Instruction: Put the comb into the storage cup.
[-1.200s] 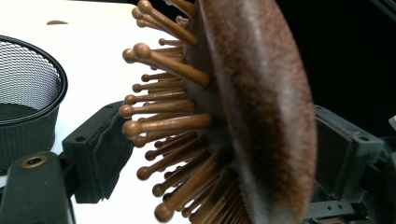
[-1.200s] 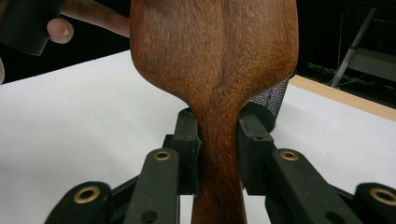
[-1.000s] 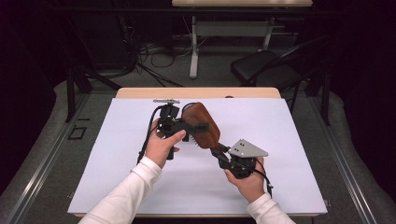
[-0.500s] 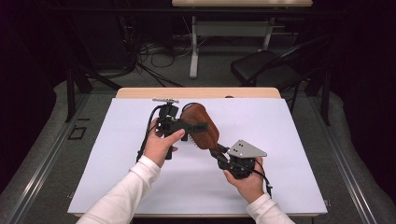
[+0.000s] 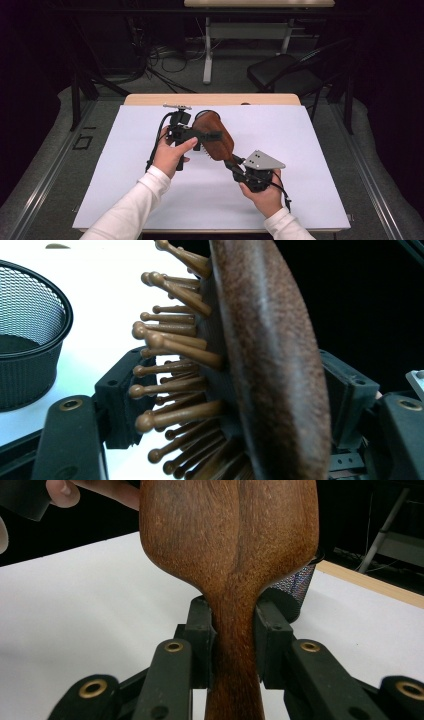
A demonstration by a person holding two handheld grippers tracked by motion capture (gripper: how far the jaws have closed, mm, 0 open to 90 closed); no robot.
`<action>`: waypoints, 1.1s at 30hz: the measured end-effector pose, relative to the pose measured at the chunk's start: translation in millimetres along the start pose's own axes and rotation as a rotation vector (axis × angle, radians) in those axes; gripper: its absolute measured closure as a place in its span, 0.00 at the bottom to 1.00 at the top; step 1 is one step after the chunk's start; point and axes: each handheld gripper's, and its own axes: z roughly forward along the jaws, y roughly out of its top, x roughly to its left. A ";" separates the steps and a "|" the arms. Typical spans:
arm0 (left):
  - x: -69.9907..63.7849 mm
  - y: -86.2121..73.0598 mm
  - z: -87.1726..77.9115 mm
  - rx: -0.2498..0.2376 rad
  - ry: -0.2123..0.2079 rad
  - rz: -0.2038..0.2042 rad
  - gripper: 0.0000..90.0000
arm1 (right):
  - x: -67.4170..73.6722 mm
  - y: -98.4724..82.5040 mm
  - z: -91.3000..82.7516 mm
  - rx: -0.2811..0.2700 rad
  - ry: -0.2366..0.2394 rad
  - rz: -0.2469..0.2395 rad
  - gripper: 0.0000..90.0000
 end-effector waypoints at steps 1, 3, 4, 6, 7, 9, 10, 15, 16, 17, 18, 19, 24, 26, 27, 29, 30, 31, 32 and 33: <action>0.4 0.0 -0.3 0.003 -0.006 -0.003 0.32 | 0.1 -0.1 0.1 -0.001 0.000 0.000 0.80; 0.7 -0.1 -0.3 0.002 -0.005 -0.009 0.32 | 0.1 -0.2 0.2 -0.001 0.000 0.000 0.80; 1.1 -0.1 -0.6 0.004 -0.005 -0.009 0.32 | 0.1 -0.3 0.3 0.000 0.000 0.000 0.80; 1.5 0.0 -0.8 0.003 -0.003 -0.010 0.33 | 0.2 -0.4 0.3 0.001 0.000 0.001 0.80; 1.9 0.1 -0.8 0.003 -0.010 -0.015 0.34 | 0.3 -0.4 0.4 0.001 0.000 0.002 0.80; 2.4 0.0 -0.6 0.005 -0.014 -0.022 0.36 | 0.4 -0.5 0.4 0.001 0.000 0.001 0.80; 2.5 -0.1 -0.4 0.005 -0.012 -0.021 0.36 | 0.4 -0.5 0.4 0.000 0.001 -0.002 0.80; 2.8 -0.4 -0.6 0.011 -0.017 -0.034 0.38 | 0.6 -0.8 0.6 0.002 0.003 -0.004 0.80; 3.0 -0.4 -0.9 0.011 -0.017 -0.033 0.39 | 0.7 -1.0 0.8 0.001 0.002 -0.002 0.80; 3.1 -0.4 -1.0 0.009 -0.019 -0.036 0.40 | 0.7 -1.1 1.0 0.000 0.002 -0.002 0.80; 3.2 -0.5 -1.5 0.005 -0.023 -0.042 0.40 | 0.7 -1.2 0.9 0.002 0.002 -0.002 0.80; 3.2 -0.4 -1.8 0.004 -0.025 -0.045 0.41 | 0.6 -1.2 0.9 0.004 0.002 -0.003 0.80; 4.2 -0.6 -3.1 0.007 -0.030 -0.044 0.43 | 0.8 -1.5 1.1 0.003 0.003 -0.004 0.80; 4.0 -1.1 -3.0 0.002 -0.034 -0.058 0.44 | 0.8 -1.6 1.1 0.002 0.004 -0.006 0.80; 4.6 -1.1 -3.1 0.002 -0.034 -0.056 0.44 | 0.8 -1.7 1.3 0.001 0.004 -0.005 0.80; 5.0 -1.2 -3.2 0.001 -0.040 -0.062 0.45 | 0.7 -1.9 1.5 0.001 0.005 -0.006 0.80; 4.8 -1.3 -3.3 0.000 -0.041 -0.069 0.45 | 0.6 -2.0 1.5 0.001 0.005 -0.006 0.80; 4.8 -1.3 -3.4 0.001 -0.043 -0.069 0.45 | 0.6 -2.1 1.6 -0.001 0.005 -0.007 0.80; 4.9 -1.2 -3.5 0.002 -0.042 -0.068 0.45 | 0.7 -2.2 1.6 -0.002 0.005 -0.006 0.80; 5.1 -1.1 -3.8 0.002 -0.044 -0.069 0.45 | 0.7 -2.3 1.7 -0.002 0.006 -0.007 0.80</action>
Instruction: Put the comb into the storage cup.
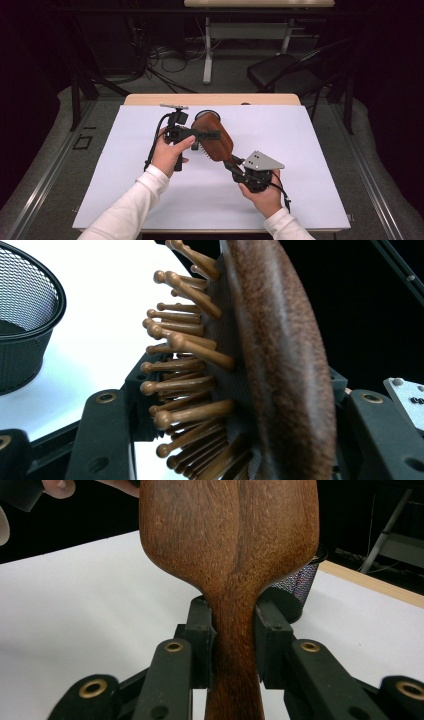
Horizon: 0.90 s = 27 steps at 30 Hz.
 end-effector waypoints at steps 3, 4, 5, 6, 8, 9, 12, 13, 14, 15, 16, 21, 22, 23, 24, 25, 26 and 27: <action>0.3 -0.1 -0.6 -0.004 -0.007 -0.009 0.46 | 0.0 -0.3 0.1 0.001 0.001 -0.001 0.80; 0.4 -0.3 -0.9 -0.007 -0.009 -0.011 0.46 | 0.1 -0.4 0.1 0.001 0.002 0.000 0.80; 0.6 -0.4 -1.2 -0.010 -0.010 -0.012 0.47 | 0.1 -0.5 0.4 -0.002 0.002 0.000 0.80; 0.7 -0.7 -1.5 -0.013 -0.011 -0.016 0.47 | 0.1 -0.6 0.5 -0.003 0.002 -0.001 0.80; 1.2 -1.5 -1.9 -0.024 -0.016 -0.021 0.48 | 0.3 -0.7 0.6 -0.002 0.002 -0.004 0.80; 1.5 -1.6 -2.0 -0.023 -0.020 -0.023 0.48 | 0.4 -0.9 0.8 -0.002 0.003 -0.004 0.80; 1.4 -2.1 -1.8 -0.020 -0.022 -0.030 0.48 | 0.7 -1.6 1.3 0.002 0.004 -0.002 0.80; 1.5 -2.1 -1.7 -0.018 -0.021 -0.029 0.49 | 0.6 -1.9 1.7 0.002 0.003 -0.004 0.80; 1.4 -2.1 -1.6 -0.018 -0.022 -0.029 0.49 | 0.5 -2.3 2.0 0.003 0.003 -0.006 0.80; 1.4 -2.0 -1.7 -0.016 -0.022 -0.026 0.49 | 0.5 -2.6 2.2 0.002 0.002 -0.006 0.80; 1.3 -1.9 -1.6 -0.015 -0.023 -0.024 0.49 | 0.6 -2.7 2.3 0.002 0.002 -0.006 0.80; 1.2 -1.9 -1.7 -0.011 -0.025 -0.014 0.50 | 0.6 -3.3 2.7 0.003 0.002 -0.007 0.80; 1.3 -2.0 -1.8 -0.010 -0.024 -0.014 0.50 | 0.7 -3.4 2.8 0.004 0.002 -0.007 0.80; 1.3 -2.0 -2.0 -0.008 -0.023 -0.014 0.50 | 0.7 -3.6 3.0 0.004 0.003 -0.008 0.80; 1.2 -2.1 -2.2 -0.008 -0.022 -0.015 0.50 | 0.9 -3.7 3.1 0.005 0.004 -0.006 0.80; 1.0 -2.3 -2.2 -0.009 -0.021 -0.016 0.50 | 0.9 -3.9 3.4 0.004 0.003 -0.008 0.80; 0.8 -2.3 -2.2 -0.008 -0.019 -0.016 0.50 | 1.1 -4.0 3.6 0.003 0.003 -0.009 0.80; 0.6 -2.4 -2.3 -0.008 -0.018 -0.015 0.50 | 1.1 -4.0 3.6 0.004 0.002 -0.009 0.80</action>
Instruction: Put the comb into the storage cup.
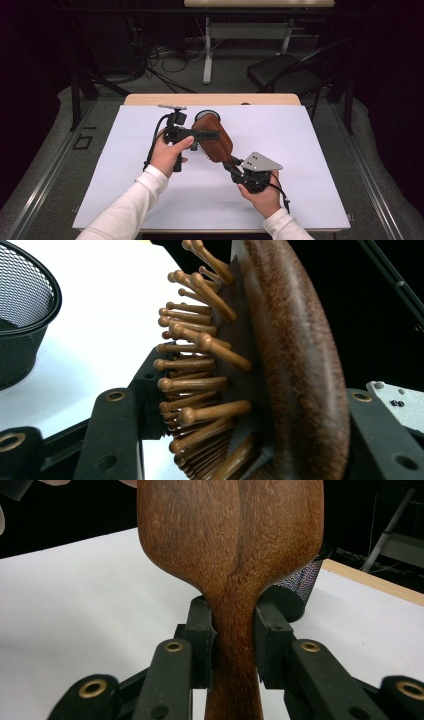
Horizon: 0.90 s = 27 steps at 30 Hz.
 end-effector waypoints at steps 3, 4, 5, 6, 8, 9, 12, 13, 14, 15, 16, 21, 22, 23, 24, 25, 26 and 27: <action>-0.4 -0.1 -0.3 -0.001 0.003 -0.005 0.51 | 0.1 -0.2 0.1 0.001 0.000 0.000 0.80; -0.5 -0.2 -0.3 -0.001 0.005 -0.009 0.51 | 0.1 -0.3 0.2 0.001 0.000 0.001 0.80; -0.6 -0.2 -0.4 -0.001 0.005 -0.012 0.51 | 0.2 -0.4 0.2 0.000 0.001 0.001 0.80; -0.7 -0.2 -0.5 -0.001 0.006 -0.016 0.51 | 0.2 -0.4 0.2 0.000 0.001 0.001 0.80; -1.2 -0.5 -0.6 -0.005 0.010 -0.029 0.51 | 0.2 -0.5 0.3 -0.001 0.002 0.000 0.80; -1.5 -0.6 -0.9 -0.004 0.013 -0.034 0.51 | 0.2 -0.5 0.2 -0.001 0.001 0.000 0.80; -3.5 -1.5 -1.1 -0.007 0.021 -0.063 0.52 | 0.4 -0.6 0.3 -0.002 0.004 0.001 0.80; -3.5 -1.5 -1.0 -0.007 0.021 -0.064 0.52 | 0.5 -0.6 0.4 -0.002 0.003 0.001 0.80; -3.6 -1.6 -0.9 -0.007 0.021 -0.065 0.52 | 0.5 -0.7 0.5 -0.001 0.004 0.002 0.80; -3.6 -1.7 -1.0 -0.006 0.021 -0.068 0.52 | 0.4 -0.8 0.5 -0.001 0.004 0.002 0.80; -3.7 -1.7 -1.1 -0.005 0.022 -0.074 0.52 | 0.4 -0.9 0.6 -0.001 0.005 0.002 0.80; -2.4 -1.2 -1.7 0.002 0.024 -0.102 0.53 | 0.7 -0.9 1.0 0.000 0.010 0.007 0.80; -2.1 -1.1 -1.8 0.005 0.022 -0.104 0.53 | 0.6 -0.9 1.2 0.002 0.011 0.009 0.80; -1.7 -1.1 -1.8 0.007 0.023 -0.101 0.53 | 0.6 -0.9 1.2 0.003 0.010 0.009 0.80; -1.7 -1.1 -1.5 0.006 0.028 -0.107 0.53 | 0.6 -1.0 1.4 0.004 0.011 0.011 0.80; -2.0 -1.2 -1.0 0.003 0.028 -0.120 0.53 | 0.3 -1.1 1.6 0.005 0.012 0.013 0.80; -1.9 -1.1 -1.0 0.005 0.029 -0.124 0.54 | 0.2 -1.1 1.6 0.007 0.012 0.015 0.79; -1.7 -0.9 -1.0 0.006 0.032 -0.128 0.54 | 0.2 -1.2 1.7 0.006 0.011 0.016 0.79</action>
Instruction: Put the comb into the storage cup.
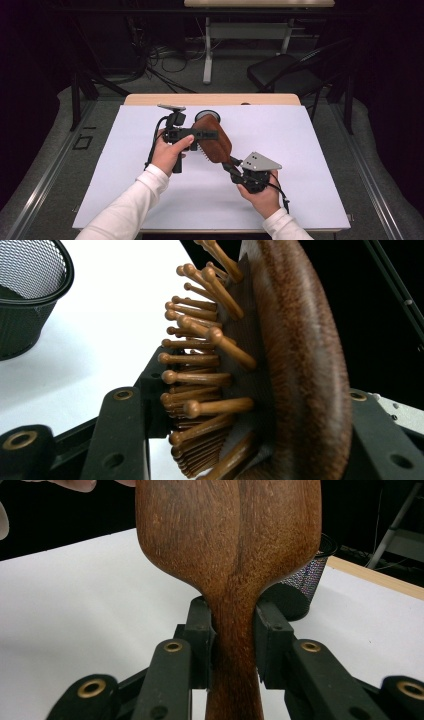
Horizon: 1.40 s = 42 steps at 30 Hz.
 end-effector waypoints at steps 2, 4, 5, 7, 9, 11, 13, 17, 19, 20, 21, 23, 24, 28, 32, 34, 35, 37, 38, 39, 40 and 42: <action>0.7 0.4 0.0 0.004 -0.003 -0.010 0.54 | -0.3 0.1 0.2 0.000 0.003 0.005 0.79; 1.3 0.6 0.3 0.001 0.001 -0.017 0.54 | -0.6 0.1 0.1 -0.001 0.002 0.009 0.79; 1.4 0.7 0.2 0.002 -0.001 -0.026 0.54 | -0.8 0.2 -0.1 -0.002 0.003 0.010 0.79; 1.4 0.9 0.2 0.000 0.001 -0.042 0.54 | -1.1 0.4 -0.4 -0.003 0.004 0.016 0.79; 2.0 1.3 -0.2 0.002 -0.002 -0.049 0.54 | -1.4 0.8 -0.8 -0.007 0.006 0.016 0.79; 2.1 1.6 -0.6 0.004 -0.001 -0.055 0.54 | -1.5 1.1 -1.1 -0.010 0.007 0.019 0.79; 2.2 1.6 -0.5 0.000 0.000 -0.061 0.54 | -1.8 1.3 -1.1 -0.013 0.008 0.024 0.78; 1.8 1.9 -0.5 -0.001 0.013 -0.063 0.54 | -2.3 1.6 -1.2 -0.017 0.007 0.030 0.76; 2.6 2.3 -0.4 -0.003 0.016 -0.060 0.54 | -2.7 1.8 -1.4 -0.019 0.009 0.034 0.74; 2.8 2.4 -0.4 -0.003 0.014 -0.063 0.54 | -2.7 1.9 -1.4 -0.021 0.010 0.036 0.74; 3.3 2.8 -0.7 -0.002 0.007 -0.066 0.54 | -2.7 1.9 -1.5 -0.021 0.011 0.036 0.73; 3.1 3.1 -0.7 -0.001 0.011 -0.070 0.54 | -2.8 2.0 -1.5 -0.022 0.013 0.036 0.72; 2.9 3.2 -0.6 0.000 0.014 -0.067 0.54 | -2.9 2.1 -1.5 -0.021 0.015 0.037 0.71; 2.7 3.5 -0.5 0.001 0.011 -0.075 0.54 | -2.8 1.9 -0.6 -0.021 0.017 0.034 0.68; 3.9 4.2 -0.9 -0.001 0.011 -0.070 0.54 | -2.3 1.8 0.6 -0.027 0.018 0.026 0.61; 4.2 4.5 -1.5 -0.003 0.017 -0.071 0.54 | -1.7 1.5 1.6 -0.034 0.013 0.013 0.57; 4.5 4.6 -1.6 -0.008 0.018 -0.071 0.54 | -1.5 1.5 2.0 -0.033 0.014 0.008 0.55; 4.9 4.9 -2.5 -0.010 0.016 -0.074 0.54 | -1.7 1.4 3.4 -0.038 0.016 0.002 0.52; 4.7 5.0 -2.7 -0.013 0.017 -0.078 0.54 | -2.1 1.4 4.2 -0.037 0.017 -0.001 0.50; 4.9 5.2 -3.0 -0.012 0.018 -0.076 0.54 | -2.7 1.2 5.2 -0.039 0.022 -0.001 0.49; 5.0 5.4 -3.2 -0.010 0.019 -0.075 0.54 | -3.1 1.1 5.8 -0.037 0.025 0.002 0.49; 5.6 5.8 -4.0 -0.012 0.018 -0.072 0.54 | -3.9 1.0 6.7 -0.033 0.028 0.000 0.47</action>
